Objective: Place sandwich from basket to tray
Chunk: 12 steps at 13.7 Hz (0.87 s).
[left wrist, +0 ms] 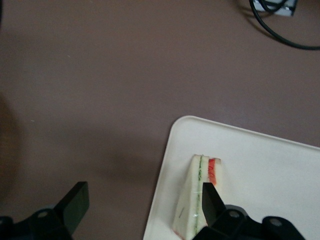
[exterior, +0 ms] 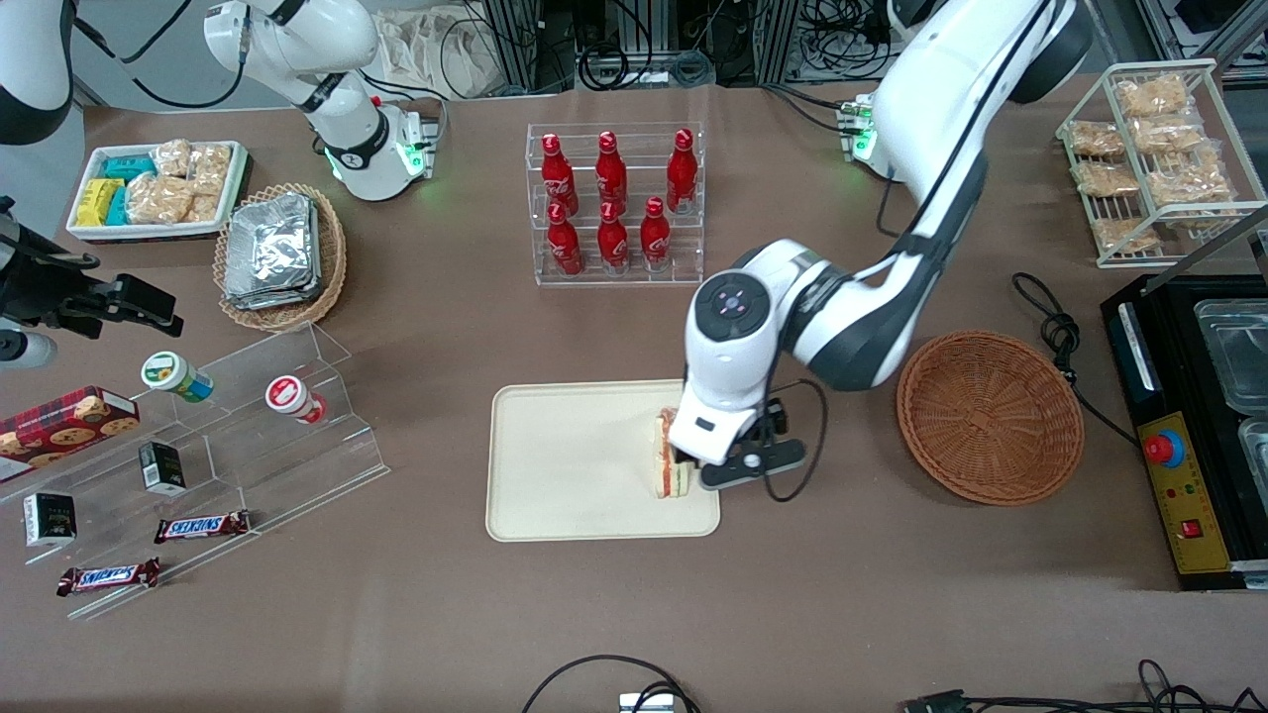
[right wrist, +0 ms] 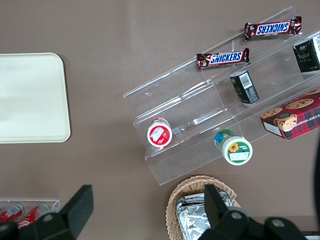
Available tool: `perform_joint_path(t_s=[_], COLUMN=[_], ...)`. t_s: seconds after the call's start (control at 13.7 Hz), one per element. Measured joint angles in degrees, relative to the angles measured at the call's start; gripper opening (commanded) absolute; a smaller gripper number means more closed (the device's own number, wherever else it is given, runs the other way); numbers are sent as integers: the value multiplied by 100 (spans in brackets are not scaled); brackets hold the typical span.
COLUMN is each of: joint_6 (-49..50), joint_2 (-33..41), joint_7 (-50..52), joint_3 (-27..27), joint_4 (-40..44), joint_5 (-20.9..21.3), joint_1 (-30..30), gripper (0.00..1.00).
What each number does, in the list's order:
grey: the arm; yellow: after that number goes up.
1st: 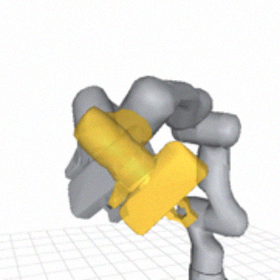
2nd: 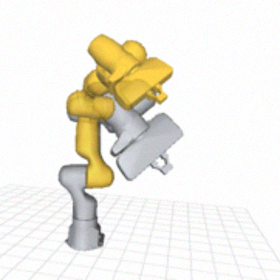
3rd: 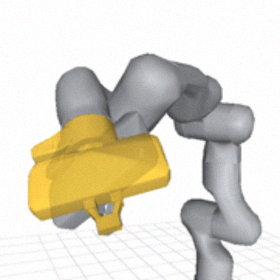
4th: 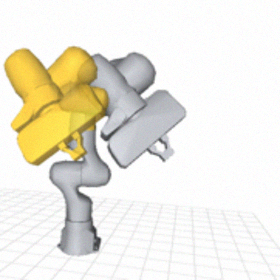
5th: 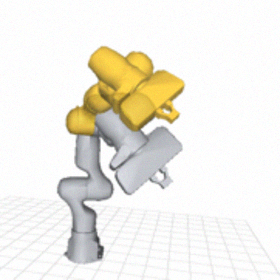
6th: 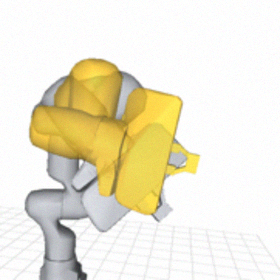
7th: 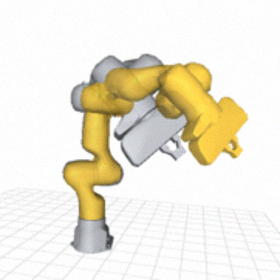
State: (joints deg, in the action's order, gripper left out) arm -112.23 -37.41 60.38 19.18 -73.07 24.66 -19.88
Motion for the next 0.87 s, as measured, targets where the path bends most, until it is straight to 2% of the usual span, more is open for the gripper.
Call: perform_joint_path(t_s=[0.29, 0.58, 0.87], joint_6=[703, 998, 1406], joint_2=[640, 1123, 1406], joint_7=[-300, -1370, -2166], joint_3=[-462, -491, -502], joint_4=[3, -2, -6], joint_5=[-62, -564, -894], joint_1=[225, 925, 1329], gripper=[100, 100, 100])
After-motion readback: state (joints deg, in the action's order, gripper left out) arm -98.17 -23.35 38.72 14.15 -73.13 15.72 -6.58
